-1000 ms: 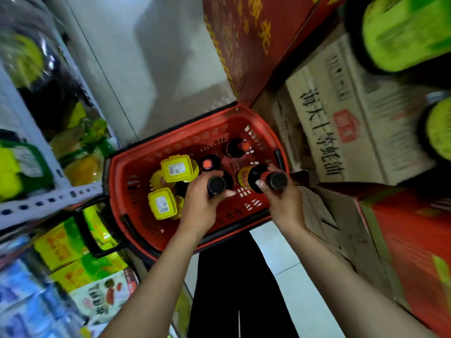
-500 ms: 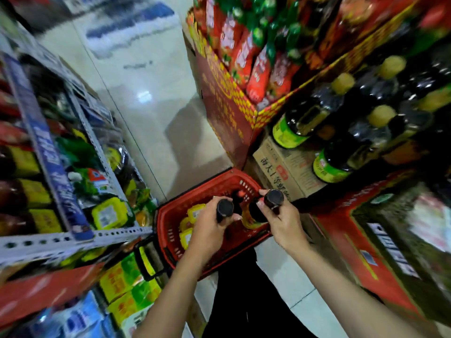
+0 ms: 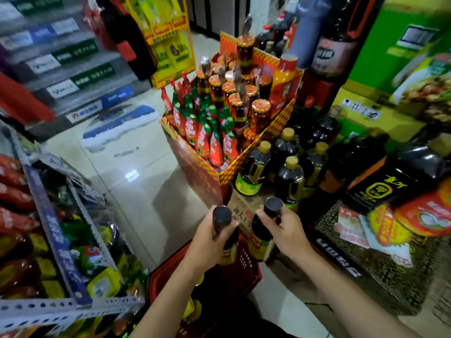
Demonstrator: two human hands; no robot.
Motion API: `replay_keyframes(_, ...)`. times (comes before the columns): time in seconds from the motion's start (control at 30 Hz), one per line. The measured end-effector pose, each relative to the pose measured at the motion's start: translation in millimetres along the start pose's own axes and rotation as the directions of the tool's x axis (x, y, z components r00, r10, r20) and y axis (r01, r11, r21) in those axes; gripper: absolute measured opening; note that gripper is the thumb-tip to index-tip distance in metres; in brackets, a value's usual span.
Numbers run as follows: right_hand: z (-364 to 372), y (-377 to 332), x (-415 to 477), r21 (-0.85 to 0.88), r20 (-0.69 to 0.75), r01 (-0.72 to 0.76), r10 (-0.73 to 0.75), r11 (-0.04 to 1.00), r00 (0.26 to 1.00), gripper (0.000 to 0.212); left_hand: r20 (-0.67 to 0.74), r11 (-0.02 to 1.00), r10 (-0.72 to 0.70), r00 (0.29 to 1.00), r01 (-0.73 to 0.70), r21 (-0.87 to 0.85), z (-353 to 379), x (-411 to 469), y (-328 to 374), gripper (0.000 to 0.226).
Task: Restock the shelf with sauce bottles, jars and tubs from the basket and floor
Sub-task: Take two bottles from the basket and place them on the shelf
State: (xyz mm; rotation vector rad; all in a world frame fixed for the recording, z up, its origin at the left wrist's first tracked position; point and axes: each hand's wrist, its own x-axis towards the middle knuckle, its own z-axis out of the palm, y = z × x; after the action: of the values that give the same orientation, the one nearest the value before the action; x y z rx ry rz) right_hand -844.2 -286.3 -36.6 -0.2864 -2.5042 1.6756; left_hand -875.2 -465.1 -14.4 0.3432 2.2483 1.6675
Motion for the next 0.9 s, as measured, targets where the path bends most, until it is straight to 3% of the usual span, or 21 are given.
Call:
replay_keyframes(0.23, -33.0, -18.9, -32.8, -0.028, -0.088, -0.022, 0.02, 0.999, 0.996, 0.007, 0.043, 0.995, 0.054, 0.998, -0.05, -0.082, 24.0, 7.2, 18.3, 0.02)
replay_keyframes(0.4, -45.1, -17.6, -81.2, 0.051, -0.223, -0.142, 0.15, 0.989, 0.963, 0.037, 0.183, 0.99, 0.055, 0.982, -0.029, -0.141, 45.6, 8.8, 21.5, 0.022)
replay_keyframes(0.47, -47.3, -17.7, -106.1, 0.141, -0.294, -0.19, 0.224, 0.972, 0.929, 0.032, 0.287, 0.989, 0.095, 0.953, -0.057, -0.14, 56.9, 2.7, 27.6, 0.016)
replay_keyframes(0.63, -52.6, -17.8, -169.8, 0.188, -0.492, -0.284, 0.34, 0.94, 0.802, 0.005, 0.569, 0.988, 0.151, 0.809, -0.13, -0.078, 87.1, -16.6, 41.1, 0.025)
replay_keyframes(0.77, -66.6, -22.9, -217.4, 0.197, -0.662, -0.339, 0.379, 0.92, 0.646, 0.017, 0.689, 0.985, 0.153, 0.709, -0.169, -0.045, 122.5, -39.0, 57.6, 0.012)
replay_keyframes(0.9, -82.8, -22.9, -278.7, 0.237, -0.787, -0.367, 0.399, 0.9, 0.471, 0.011, 0.785, 0.975, 0.201, 0.586, -0.196, -0.104, 168.7, -80.5, 77.6, 0.014)
